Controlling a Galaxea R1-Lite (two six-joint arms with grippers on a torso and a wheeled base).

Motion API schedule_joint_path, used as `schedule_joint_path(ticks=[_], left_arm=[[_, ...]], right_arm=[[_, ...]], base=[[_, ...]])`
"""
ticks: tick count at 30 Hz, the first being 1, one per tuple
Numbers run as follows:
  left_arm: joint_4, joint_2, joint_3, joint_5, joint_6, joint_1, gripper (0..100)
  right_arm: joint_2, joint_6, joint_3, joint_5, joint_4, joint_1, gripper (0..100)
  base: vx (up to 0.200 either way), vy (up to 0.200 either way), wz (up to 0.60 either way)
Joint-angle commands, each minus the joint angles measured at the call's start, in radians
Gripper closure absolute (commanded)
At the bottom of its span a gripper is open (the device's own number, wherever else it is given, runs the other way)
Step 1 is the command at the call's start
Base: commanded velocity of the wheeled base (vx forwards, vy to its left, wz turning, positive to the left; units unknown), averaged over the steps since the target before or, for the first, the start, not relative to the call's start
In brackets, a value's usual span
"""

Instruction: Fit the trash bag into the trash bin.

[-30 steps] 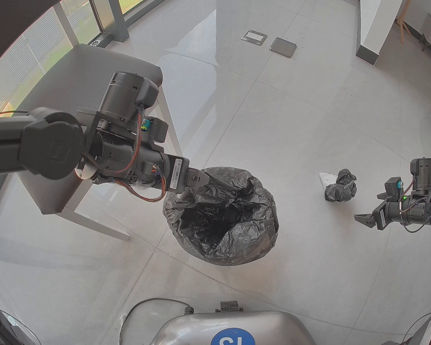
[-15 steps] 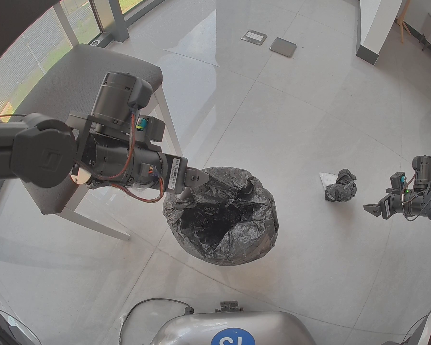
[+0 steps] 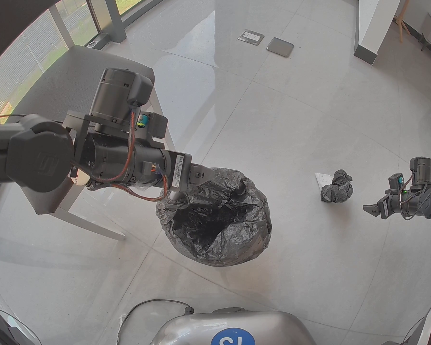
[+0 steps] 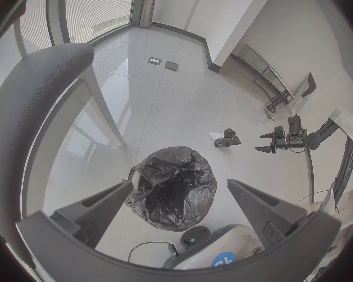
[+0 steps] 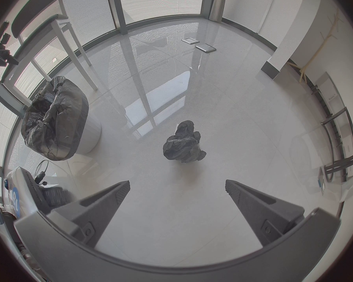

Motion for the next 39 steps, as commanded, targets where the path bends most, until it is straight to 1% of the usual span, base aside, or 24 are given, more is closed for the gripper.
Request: schedule_joint_path(ticks=[1,8,10,15,19,20,24,27,34,39], left_arm=[[-0.003,-0.002,0.014,0.000,0.000,-0.005,0],[-0.038,-0.014,0.024,0.000,-0.009,0.000,0],[-0.064,-0.016,0.027,0.000,-0.023,0.000,0],[-0.083,-0.016,0.044,0.000,-0.021,0.001,0],[-0.092,-0.026,0.076,0.000,-0.018,0.006,0],[-0.106,-0.031,0.093,0.001,-0.018,0.007,0],[-0.133,-0.045,0.126,0.001,-0.017,0.020,0],[-0.153,-0.057,0.153,0.001,-0.015,0.030,0],[-0.193,-0.069,0.181,0.000,-0.011,0.044,0],[-0.196,-0.069,0.181,0.000,-0.009,0.046,0]], right_arm=[[0.019,0.000,-0.011,0.001,0.000,0.000,0],[0.106,-0.006,-0.114,0.004,0.001,0.000,0],[0.172,-0.006,-0.188,0.006,0.003,0.004,0],[0.249,-0.006,-0.289,0.008,0.006,0.021,0],[0.295,-0.003,-0.340,0.009,0.003,0.049,0],[0.308,-0.002,-0.359,0.009,0.001,0.066,0],[0.313,0.003,-0.384,0.009,0.001,0.107,0],[0.328,0.004,-0.424,0.011,0.008,0.124,0],[0.379,0.003,-0.484,0.011,0.008,0.124,0],[0.440,0.004,-0.554,0.011,0.008,0.124,0]], base=[[0.000,0.000,0.00],[0.000,0.000,0.00],[0.000,0.000,0.00],[0.000,0.000,0.00],[0.000,0.000,0.00],[0.000,0.000,0.00],[0.000,0.000,0.00],[0.000,0.000,0.00],[0.000,0.000,0.00],[0.000,0.000,0.00]])
